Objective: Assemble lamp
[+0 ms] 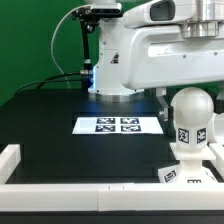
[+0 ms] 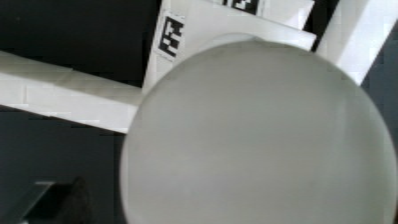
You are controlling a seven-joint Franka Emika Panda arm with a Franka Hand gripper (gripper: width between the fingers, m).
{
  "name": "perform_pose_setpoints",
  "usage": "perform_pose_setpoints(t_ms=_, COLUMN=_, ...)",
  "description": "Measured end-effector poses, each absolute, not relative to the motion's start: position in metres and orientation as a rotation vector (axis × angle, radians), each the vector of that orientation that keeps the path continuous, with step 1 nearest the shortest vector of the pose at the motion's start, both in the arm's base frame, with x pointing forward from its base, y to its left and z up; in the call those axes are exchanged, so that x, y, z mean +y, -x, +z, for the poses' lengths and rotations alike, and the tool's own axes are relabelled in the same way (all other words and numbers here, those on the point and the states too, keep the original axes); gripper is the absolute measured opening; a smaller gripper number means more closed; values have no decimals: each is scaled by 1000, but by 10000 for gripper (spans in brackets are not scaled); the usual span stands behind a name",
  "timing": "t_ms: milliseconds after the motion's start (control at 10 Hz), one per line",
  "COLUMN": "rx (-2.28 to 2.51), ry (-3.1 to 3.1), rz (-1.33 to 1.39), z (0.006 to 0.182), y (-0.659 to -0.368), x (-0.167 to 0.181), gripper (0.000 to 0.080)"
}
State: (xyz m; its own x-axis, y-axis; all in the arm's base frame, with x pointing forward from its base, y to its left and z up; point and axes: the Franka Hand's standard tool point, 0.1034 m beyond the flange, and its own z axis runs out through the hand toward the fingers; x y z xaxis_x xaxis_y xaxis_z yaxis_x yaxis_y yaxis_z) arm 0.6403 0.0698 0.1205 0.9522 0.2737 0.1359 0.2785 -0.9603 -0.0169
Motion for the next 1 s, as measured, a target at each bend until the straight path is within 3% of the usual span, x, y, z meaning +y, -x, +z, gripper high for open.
perform_pose_setpoints(t_ms=100, rx=-434, ry=3069, rz=-206, z=121, y=-640, x=70, gripper=593)
perform_pose_setpoints(t_ms=200, rx=-427, ry=3069, rz=-206, z=121, y=-640, x=70, gripper=407)
perform_pose_setpoints(t_ms=300, rx=-400, ry=3071, rz=-205, z=121, y=-640, x=70, gripper=407)
perform_pose_setpoints(t_ms=500, rx=-339, ry=3076, rz=-204, z=120, y=-640, x=70, gripper=61)
perform_pose_setpoints(t_ms=600, rx=-341, ry=3076, rz=-204, z=120, y=-640, x=69, gripper=17)
perform_pose_setpoints(t_ms=800, rx=-346, ry=3075, rz=-175, z=122, y=-639, x=68, gripper=4)
perform_pose_setpoints(t_ms=1000, rx=-339, ry=3065, rz=-127, z=137, y=-646, x=70, gripper=1)
